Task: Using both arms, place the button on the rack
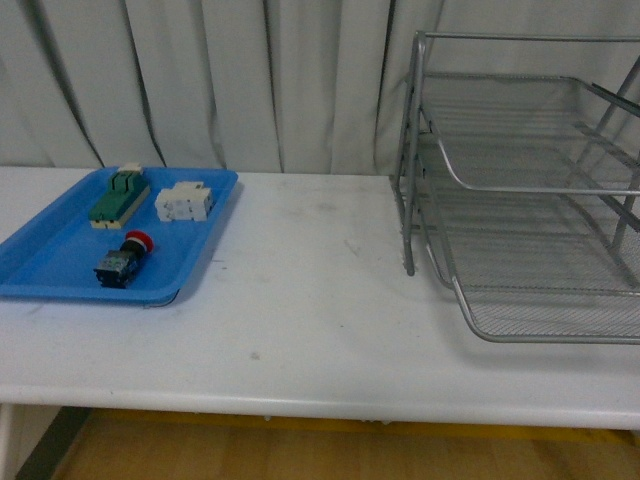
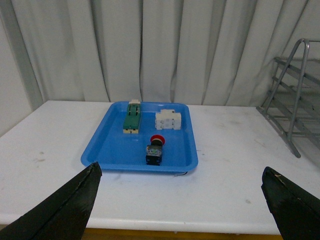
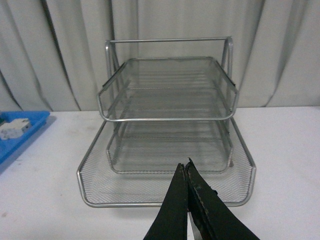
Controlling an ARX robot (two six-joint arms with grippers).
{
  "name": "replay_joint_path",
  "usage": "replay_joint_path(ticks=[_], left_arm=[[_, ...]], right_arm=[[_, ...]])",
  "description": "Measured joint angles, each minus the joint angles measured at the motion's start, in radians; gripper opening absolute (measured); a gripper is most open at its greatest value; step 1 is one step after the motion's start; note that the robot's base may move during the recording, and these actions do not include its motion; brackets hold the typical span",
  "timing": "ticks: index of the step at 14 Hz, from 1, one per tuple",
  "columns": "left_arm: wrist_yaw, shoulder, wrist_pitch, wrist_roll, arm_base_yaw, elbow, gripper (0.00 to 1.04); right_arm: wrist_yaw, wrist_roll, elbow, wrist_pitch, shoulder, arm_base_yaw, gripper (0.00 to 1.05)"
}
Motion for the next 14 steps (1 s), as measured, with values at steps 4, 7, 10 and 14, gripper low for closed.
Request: replay_joint_path(ticks=[4, 7, 10, 14], left_arm=[[0.000, 0.000, 0.000, 0.000, 0.000, 0.000, 0.98], [0.000, 0.000, 0.000, 0.000, 0.000, 0.000, 0.98], [0.000, 0.000, 0.000, 0.000, 0.000, 0.000, 0.98], [0.000, 0.000, 0.000, 0.000, 0.000, 0.000, 0.98]], right_arm=[[0.012, -0.009, 0.000, -0.159, -0.172, 0.000, 0.02], [0.012, -0.009, 0.000, -0.259, -0.272, 0.000, 0.02], [0.012, -0.009, 0.000, -0.336, -0.348, 0.000, 0.02], [0.013, -0.010, 0.002, -0.488, -0.465, 0.000, 0.02]])
